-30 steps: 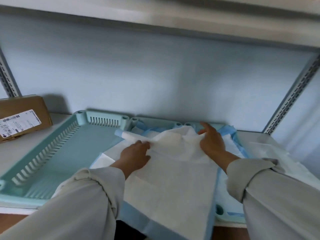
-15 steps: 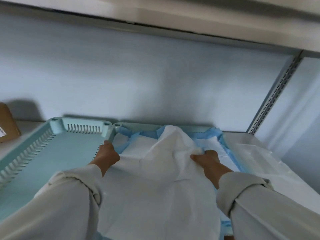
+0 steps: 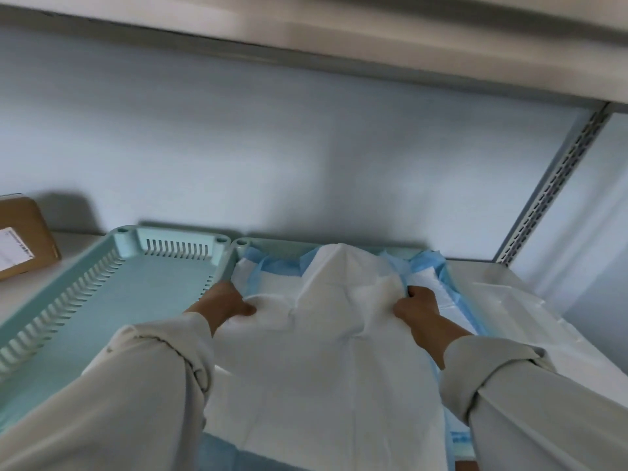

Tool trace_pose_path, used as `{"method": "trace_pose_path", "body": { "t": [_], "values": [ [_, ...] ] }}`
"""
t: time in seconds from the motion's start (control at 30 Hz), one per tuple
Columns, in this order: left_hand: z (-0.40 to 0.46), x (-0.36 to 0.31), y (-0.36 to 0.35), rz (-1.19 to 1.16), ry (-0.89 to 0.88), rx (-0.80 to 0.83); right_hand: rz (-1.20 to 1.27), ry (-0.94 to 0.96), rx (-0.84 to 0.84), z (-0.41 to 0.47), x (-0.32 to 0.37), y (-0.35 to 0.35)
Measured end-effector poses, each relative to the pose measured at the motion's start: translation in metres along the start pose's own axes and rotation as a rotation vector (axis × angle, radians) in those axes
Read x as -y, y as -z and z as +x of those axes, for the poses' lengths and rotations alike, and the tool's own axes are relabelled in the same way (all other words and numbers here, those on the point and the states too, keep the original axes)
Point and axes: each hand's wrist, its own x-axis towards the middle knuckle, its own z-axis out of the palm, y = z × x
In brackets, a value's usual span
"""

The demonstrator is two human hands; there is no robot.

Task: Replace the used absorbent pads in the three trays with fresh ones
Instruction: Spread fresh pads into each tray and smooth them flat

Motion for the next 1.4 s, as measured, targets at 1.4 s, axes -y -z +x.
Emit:
{"method": "trace_pose_path", "body": {
  "t": [1.4],
  "values": [
    [-0.045,-0.047,0.073,0.495,-0.148,-0.038,0.447,-0.096,0.177,-0.034,0.079,0.009]
  ]
}}
